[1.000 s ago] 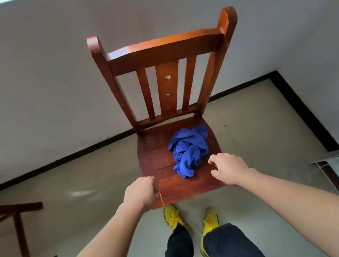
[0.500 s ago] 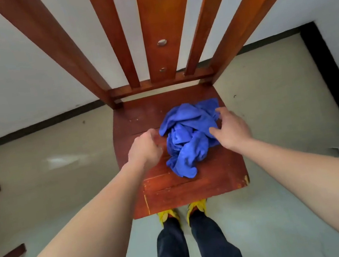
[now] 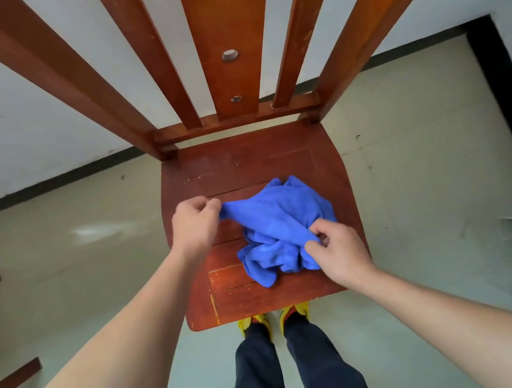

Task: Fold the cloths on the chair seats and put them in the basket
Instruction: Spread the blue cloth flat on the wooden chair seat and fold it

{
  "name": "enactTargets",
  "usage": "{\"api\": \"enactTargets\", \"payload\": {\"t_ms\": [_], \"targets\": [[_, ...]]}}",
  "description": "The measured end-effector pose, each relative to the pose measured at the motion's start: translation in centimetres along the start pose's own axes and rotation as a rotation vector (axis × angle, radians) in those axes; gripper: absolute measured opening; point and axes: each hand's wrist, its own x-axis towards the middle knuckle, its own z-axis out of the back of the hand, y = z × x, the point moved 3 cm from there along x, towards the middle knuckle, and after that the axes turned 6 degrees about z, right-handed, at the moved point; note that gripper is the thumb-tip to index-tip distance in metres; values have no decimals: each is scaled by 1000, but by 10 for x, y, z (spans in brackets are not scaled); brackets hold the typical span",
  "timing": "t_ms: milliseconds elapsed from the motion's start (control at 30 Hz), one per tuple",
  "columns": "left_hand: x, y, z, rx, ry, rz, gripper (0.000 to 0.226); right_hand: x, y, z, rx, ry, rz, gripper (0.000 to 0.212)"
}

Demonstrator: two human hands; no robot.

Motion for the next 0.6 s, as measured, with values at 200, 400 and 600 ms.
{"api": "enactTargets", "payload": {"t_ms": [200, 400, 600], "targets": [[-7, 28, 40, -422, -108, 251, 20, -11, 16, -18, 37, 155, -1, 17], [17, 19, 51, -499, -117, 217, 15, 66, 7, -2, 8, 39, -162, 77], [17, 1, 51, -688, -118, 276, 13, 60, 18, -34, 326, 163, -332, 16]]}}
